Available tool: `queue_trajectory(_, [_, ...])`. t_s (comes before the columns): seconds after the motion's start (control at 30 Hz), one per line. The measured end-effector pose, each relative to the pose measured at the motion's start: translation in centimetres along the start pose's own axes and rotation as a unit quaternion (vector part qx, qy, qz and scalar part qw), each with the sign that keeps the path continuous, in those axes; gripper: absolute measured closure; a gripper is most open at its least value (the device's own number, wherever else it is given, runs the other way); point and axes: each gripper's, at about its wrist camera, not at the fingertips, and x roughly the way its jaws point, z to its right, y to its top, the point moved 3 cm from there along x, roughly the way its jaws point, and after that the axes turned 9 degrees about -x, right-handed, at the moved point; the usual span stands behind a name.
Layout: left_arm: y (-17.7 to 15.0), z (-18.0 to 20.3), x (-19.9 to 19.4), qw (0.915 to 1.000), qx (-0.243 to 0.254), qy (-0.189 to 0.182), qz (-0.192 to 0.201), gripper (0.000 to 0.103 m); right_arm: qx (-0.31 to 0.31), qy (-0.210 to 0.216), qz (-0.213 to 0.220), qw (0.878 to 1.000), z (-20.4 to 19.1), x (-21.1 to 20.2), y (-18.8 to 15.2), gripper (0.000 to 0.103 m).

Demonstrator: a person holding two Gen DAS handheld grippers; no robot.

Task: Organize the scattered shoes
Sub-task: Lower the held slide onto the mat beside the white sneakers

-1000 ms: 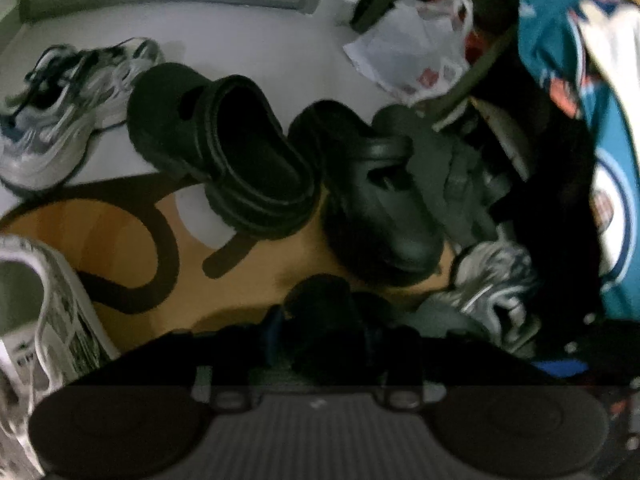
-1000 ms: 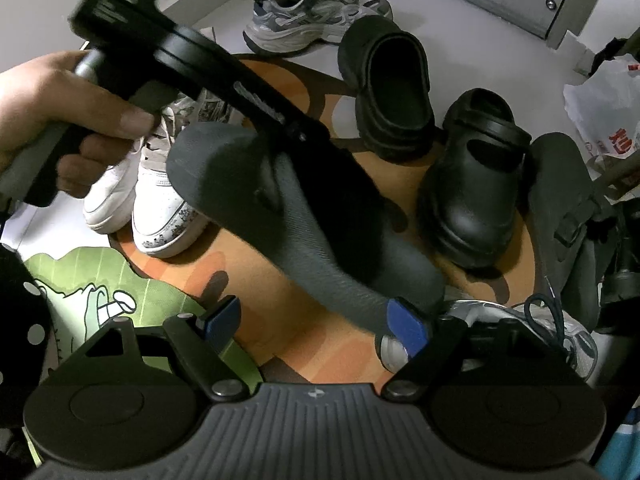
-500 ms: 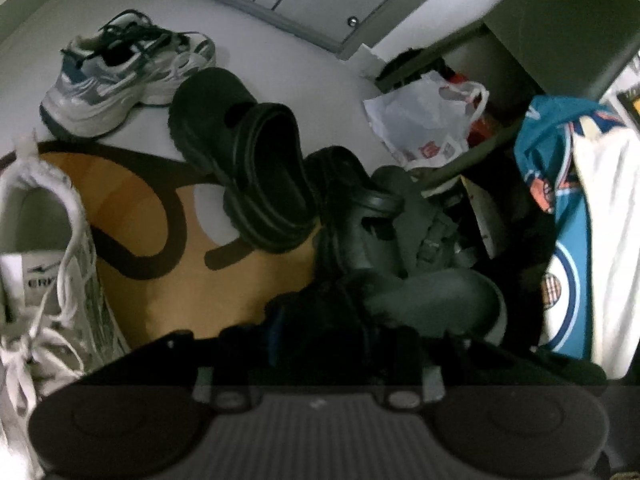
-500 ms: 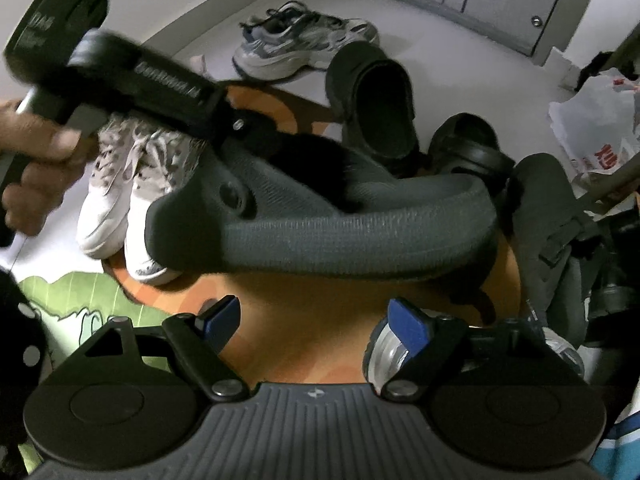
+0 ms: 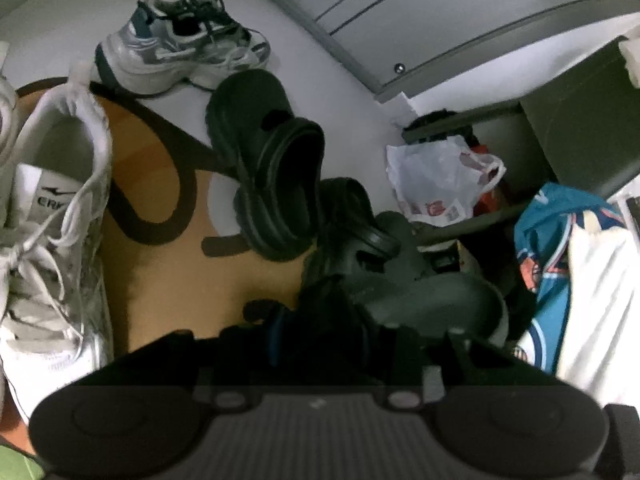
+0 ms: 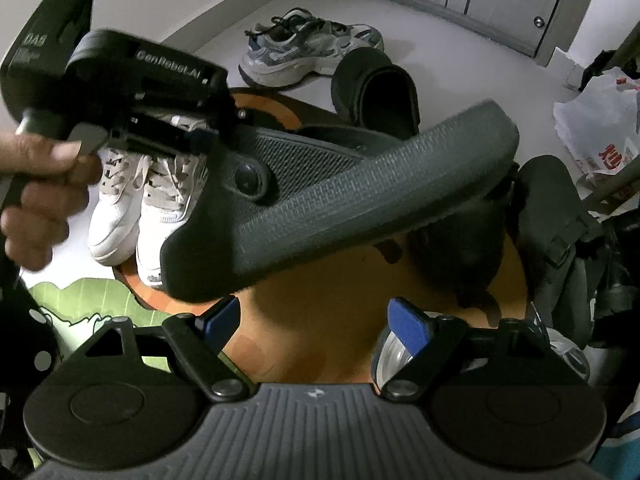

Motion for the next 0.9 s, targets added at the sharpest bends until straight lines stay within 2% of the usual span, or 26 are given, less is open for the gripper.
queue_trajectory(0.1, [0.1,-0.2,-0.4,0.9998,0.003,0.01,0.017,0.065,0.003,-0.003,0.001,1.0,0.2,0.0,0.0,0.018])
queue_trajectory(0.17, [0.3,-1.0,-0.8,0.9994,-0.013,0.015,0.03,0.065,0.005,-0.005,0.001,1.0,0.3,0.1,0.0,0.018])
queue_trajectory(0.3, [-0.4,-3.1,-2.2,0.9948,-0.046,0.036,0.083,0.065,0.001,-0.008,0.003,1.0,0.3,0.5,0.3,0.018])
queue_trajectory(0.47, [-0.7,-3.2,-2.1,0.9934,-0.051,0.038,0.095,0.064,-0.016,-0.02,0.017,1.0,-0.2,1.4,1.6,0.018])
queue_trajectory(0.67, [-1.4,-2.9,-1.1,0.9941,-0.06,0.042,0.08,0.064,-0.027,-0.034,0.034,0.998,-0.4,1.7,2.6,0.021])
queue_trajectory(0.73, [-2.0,-3.2,0.0,0.9948,-0.072,0.039,0.06,0.064,-0.023,-0.041,0.029,0.998,0.2,2.4,2.6,0.029])
queue_trajectory(0.9, [-3.5,-4.2,2.2,0.9953,-0.076,0.055,0.023,0.063,-0.011,-0.056,0.005,0.998,1.9,4.6,2.0,0.037])
